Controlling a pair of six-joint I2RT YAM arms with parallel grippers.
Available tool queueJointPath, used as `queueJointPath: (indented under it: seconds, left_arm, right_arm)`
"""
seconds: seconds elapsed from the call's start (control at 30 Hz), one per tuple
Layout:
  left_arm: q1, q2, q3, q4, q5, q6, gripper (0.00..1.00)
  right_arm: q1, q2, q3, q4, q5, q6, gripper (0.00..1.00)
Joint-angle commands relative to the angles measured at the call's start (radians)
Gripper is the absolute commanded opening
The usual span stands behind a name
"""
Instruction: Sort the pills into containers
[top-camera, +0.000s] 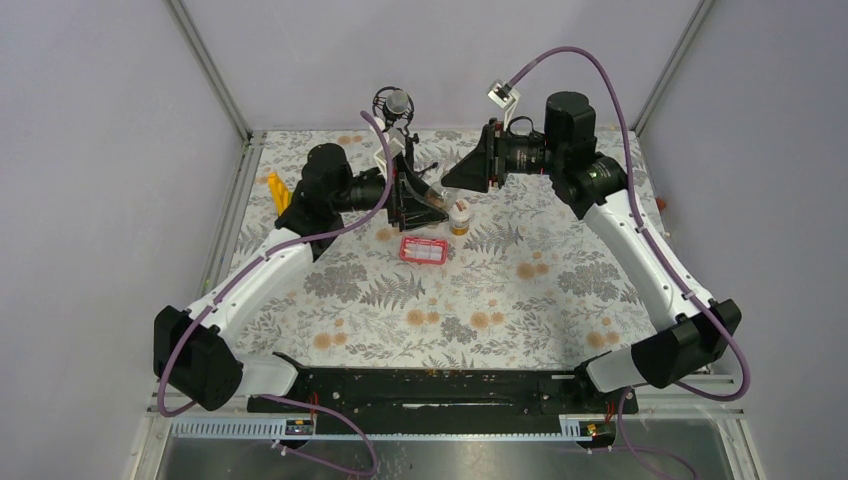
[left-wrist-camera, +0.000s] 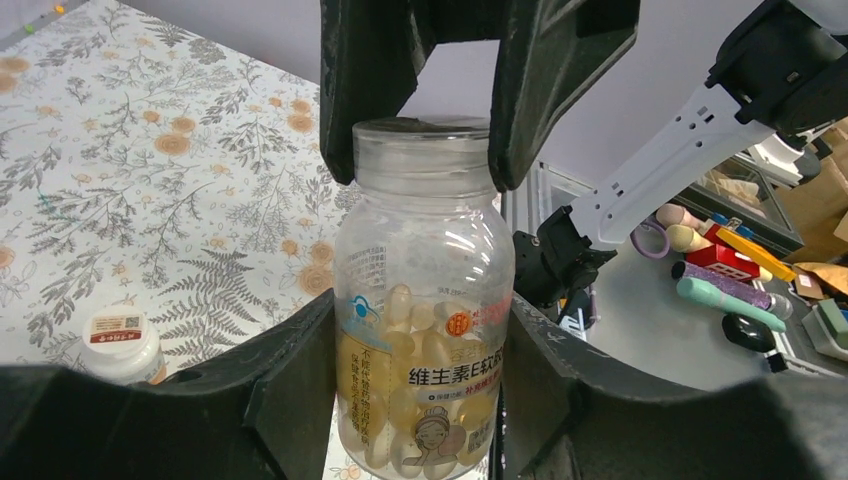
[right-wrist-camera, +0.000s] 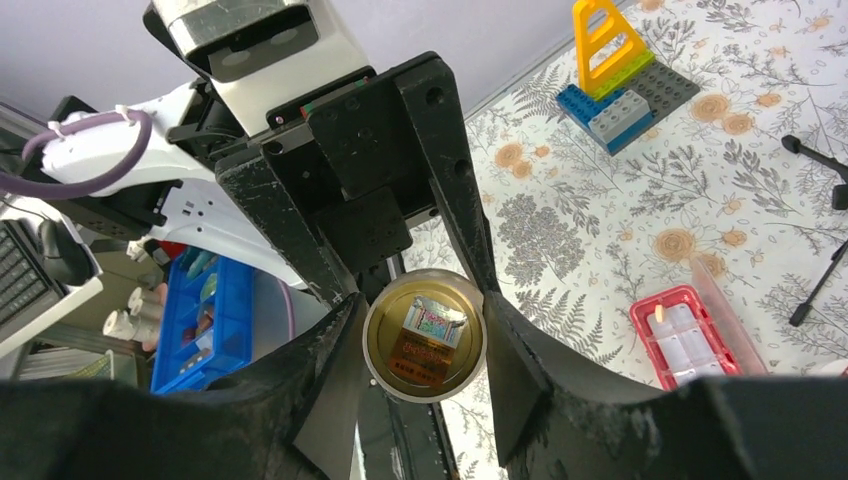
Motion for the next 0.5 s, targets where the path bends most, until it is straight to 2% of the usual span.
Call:
queueJointPath:
  seconds: [0.0, 0.1, 0.23, 0.33, 0.47]
  left_arm:
    - [0.009, -0.027, 0.013, 0.002, 0.109, 0.072, 0.0]
    - [0.011, -0.036, -0.002, 0.033, 0.133, 0.058, 0.0]
    - [0.012, -0.04, -0.009, 0.106, 0.186, -0.008, 0.0]
    - [0.016, -0.049, -0.006, 0.053, 0.146, 0.028, 0.0]
    - [0.015, -0.065, 0.002, -0.14, -0.035, 0.205, 0.0]
  right_arm:
    - [-0.028, -0.041, 0.033, 0.135, 0.033, 0.1, 0.3]
    - [-0.028, -0.051, 0.02, 0.166, 0.011, 0.114, 0.29]
    - [-0.029, -0.083, -0.011, 0.166, -0.059, 0.016, 0.29]
    - [-0.039, -0.101, -0.007, 0.089, 0.047, -0.051, 0.3]
    - [-0.05, -0.115, -0.042, -0.012, 0.322, -0.062, 0.32]
